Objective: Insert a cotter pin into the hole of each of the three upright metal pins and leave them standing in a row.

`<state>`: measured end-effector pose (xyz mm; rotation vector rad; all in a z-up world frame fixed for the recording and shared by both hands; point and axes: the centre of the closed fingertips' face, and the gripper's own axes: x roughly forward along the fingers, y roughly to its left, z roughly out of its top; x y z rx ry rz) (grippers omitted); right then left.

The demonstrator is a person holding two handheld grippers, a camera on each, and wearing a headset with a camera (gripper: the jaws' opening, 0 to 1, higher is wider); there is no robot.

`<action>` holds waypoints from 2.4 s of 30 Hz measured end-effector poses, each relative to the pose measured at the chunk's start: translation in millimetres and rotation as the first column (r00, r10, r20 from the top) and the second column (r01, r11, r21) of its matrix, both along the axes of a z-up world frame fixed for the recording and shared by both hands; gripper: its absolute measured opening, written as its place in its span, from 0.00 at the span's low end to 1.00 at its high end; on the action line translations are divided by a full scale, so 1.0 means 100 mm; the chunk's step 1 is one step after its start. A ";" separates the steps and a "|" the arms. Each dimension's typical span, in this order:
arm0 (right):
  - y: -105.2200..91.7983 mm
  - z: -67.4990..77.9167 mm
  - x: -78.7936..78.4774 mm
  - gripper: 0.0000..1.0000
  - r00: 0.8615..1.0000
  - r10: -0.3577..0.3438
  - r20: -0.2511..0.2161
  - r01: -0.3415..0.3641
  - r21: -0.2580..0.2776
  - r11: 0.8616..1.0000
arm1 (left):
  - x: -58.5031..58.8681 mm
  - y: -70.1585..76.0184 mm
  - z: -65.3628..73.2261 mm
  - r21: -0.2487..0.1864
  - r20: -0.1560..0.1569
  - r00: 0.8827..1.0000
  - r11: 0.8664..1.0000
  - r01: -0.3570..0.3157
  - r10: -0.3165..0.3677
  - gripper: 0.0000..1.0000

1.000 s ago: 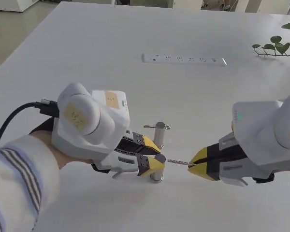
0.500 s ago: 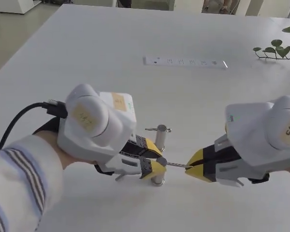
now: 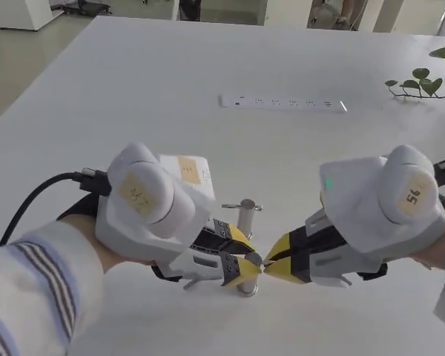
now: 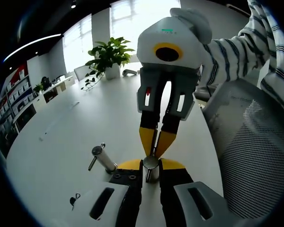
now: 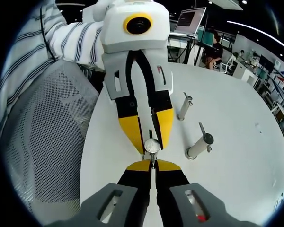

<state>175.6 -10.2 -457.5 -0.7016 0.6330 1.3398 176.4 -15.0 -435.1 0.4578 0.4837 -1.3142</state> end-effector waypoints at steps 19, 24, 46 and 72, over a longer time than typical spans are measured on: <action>-0.09 0.09 -0.01 0.12 0.999 -0.035 0.029 0.034 0.022 0.999 | 0.00 0.01 0.01 0.012 0.006 1.000 1.000 0.004 -0.004 0.09; -0.10 0.12 -0.01 0.02 0.999 -0.051 0.015 0.050 0.036 0.998 | 0.00 0.01 0.00 0.020 0.012 1.000 1.000 0.008 -0.009 0.09; -0.12 0.18 0.01 0.12 0.996 -0.086 0.023 0.084 0.068 0.994 | -0.01 0.03 0.05 0.006 0.045 0.999 1.000 0.004 -0.005 0.14; 0.07 0.10 -0.05 0.25 0.966 -0.211 -0.149 0.246 0.277 0.929 | -0.42 0.50 -0.13 -0.105 -0.144 0.966 0.968 -0.229 0.213 0.99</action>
